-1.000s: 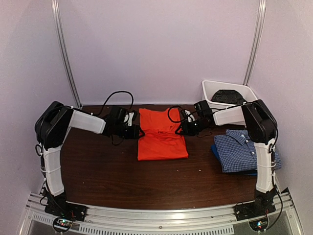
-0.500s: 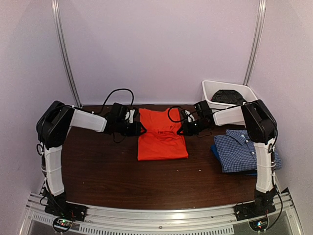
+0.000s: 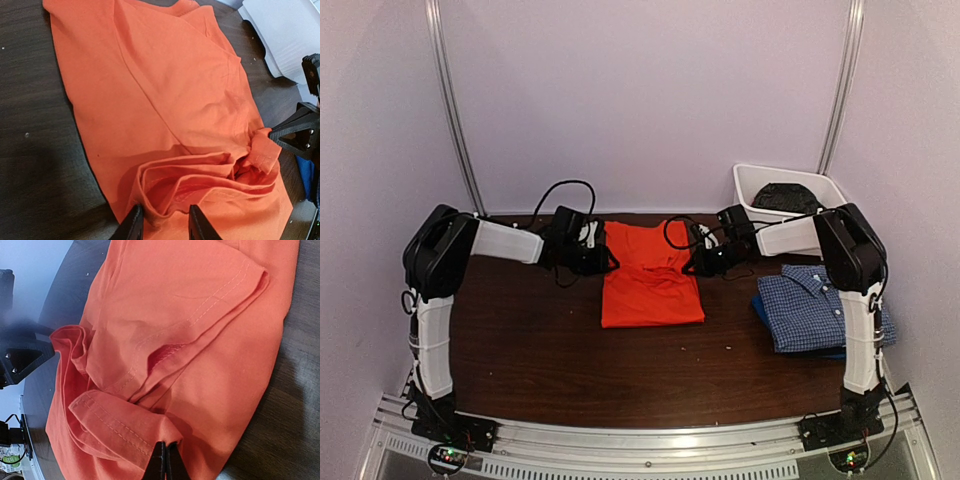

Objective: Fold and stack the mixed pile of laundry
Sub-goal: Fold the rectangle-folded shirt at the center of the board, then adjust the 2/3-rectangle-folded T-shirt at the center of the board.

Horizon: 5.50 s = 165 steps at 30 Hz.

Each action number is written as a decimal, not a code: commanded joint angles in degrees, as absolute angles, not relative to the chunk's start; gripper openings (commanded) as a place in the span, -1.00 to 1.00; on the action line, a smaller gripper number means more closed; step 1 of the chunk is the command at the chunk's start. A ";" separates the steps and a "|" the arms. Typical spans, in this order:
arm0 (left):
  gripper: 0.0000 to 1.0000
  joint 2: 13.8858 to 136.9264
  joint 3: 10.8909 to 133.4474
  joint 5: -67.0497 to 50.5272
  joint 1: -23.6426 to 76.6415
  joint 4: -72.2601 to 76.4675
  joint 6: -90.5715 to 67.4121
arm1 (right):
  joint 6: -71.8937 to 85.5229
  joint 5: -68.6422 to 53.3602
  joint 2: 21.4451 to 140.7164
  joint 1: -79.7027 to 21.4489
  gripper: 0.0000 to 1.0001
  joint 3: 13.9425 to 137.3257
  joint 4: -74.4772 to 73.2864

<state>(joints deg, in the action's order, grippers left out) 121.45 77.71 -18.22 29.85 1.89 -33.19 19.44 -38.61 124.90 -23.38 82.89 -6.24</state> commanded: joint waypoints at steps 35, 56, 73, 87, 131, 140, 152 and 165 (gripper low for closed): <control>-0.80 122.46 78.56 -17.00 29.01 6.50 -31.70 | 19.89 -36.45 124.92 -20.97 -0.62 85.37 -4.45; -0.27 116.08 73.30 -18.74 35.70 11.65 -22.79 | 23.44 -43.00 111.39 -25.89 -0.43 70.44 4.58; -0.34 124.97 81.31 -16.37 34.86 10.91 -25.79 | 21.09 -33.13 125.07 -27.51 -0.45 85.51 0.50; -0.28 122.86 83.10 -15.23 29.80 8.27 -23.87 | 17.22 -30.71 129.38 -24.70 -0.36 96.32 -8.09; -0.19 113.60 66.34 -21.70 29.84 18.16 -28.00 | 33.66 -52.18 112.94 -25.12 -0.03 65.73 21.28; -0.19 114.21 62.75 -25.94 40.16 21.49 -30.27 | 33.80 -53.14 110.17 -26.86 -0.13 55.63 21.92; -0.28 118.41 46.95 -24.29 40.56 32.09 -39.90 | 33.17 -49.98 114.67 -27.69 -0.26 45.12 23.20; -0.08 89.05 35.40 2.98 52.70 17.99 -17.85 | 31.52 -48.02 91.35 -34.17 -0.20 38.04 12.91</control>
